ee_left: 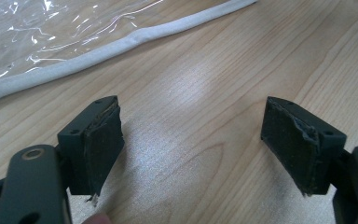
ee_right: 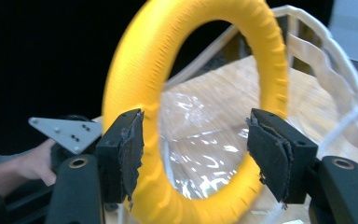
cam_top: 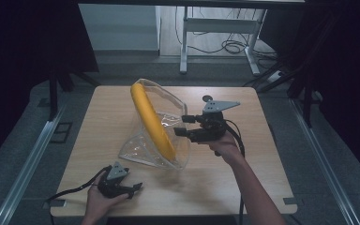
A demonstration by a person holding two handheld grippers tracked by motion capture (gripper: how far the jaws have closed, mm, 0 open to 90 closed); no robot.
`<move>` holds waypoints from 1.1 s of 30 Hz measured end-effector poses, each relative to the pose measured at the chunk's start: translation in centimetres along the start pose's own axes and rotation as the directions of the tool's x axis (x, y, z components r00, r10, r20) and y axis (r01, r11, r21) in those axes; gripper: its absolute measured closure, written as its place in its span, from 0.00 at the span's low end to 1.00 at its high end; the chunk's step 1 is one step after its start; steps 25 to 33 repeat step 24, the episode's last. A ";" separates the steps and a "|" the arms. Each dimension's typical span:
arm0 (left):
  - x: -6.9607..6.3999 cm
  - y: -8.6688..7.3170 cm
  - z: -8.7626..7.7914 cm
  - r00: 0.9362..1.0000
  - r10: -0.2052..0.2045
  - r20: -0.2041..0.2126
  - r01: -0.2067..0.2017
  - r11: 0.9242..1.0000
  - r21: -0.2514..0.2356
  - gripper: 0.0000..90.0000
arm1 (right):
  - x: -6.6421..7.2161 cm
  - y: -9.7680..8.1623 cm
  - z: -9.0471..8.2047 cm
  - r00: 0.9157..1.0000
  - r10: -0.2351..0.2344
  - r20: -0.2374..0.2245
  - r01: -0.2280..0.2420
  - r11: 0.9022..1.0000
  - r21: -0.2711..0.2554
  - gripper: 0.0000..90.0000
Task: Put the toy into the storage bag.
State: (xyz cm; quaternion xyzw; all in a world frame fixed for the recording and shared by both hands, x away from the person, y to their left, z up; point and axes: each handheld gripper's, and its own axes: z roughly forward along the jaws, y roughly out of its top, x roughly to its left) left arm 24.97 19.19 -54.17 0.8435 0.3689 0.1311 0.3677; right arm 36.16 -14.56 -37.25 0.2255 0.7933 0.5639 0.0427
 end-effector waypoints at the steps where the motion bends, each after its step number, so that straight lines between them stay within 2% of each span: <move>1: 0.0 0.0 0.0 1.000 0.000 0.000 0.000 1.000 0.000 0.23 | -0.2 -0.2 -0.2 1.000 -0.001 0.011 0.001 1.000 0.002 0.40; 13: 0.0 0.0 0.0 1.000 0.002 -0.001 -0.002 1.000 0.005 0.23 | -1.7 -2.6 -2.1 0.997 0.037 0.072 -0.037 0.999 0.001 0.40; 33: 0.0 0.0 0.0 1.000 0.003 -0.002 -0.003 1.000 0.005 0.23 | -1.9 -3.0 -2.1 0.996 0.044 0.078 -0.044 0.999 0.004 0.40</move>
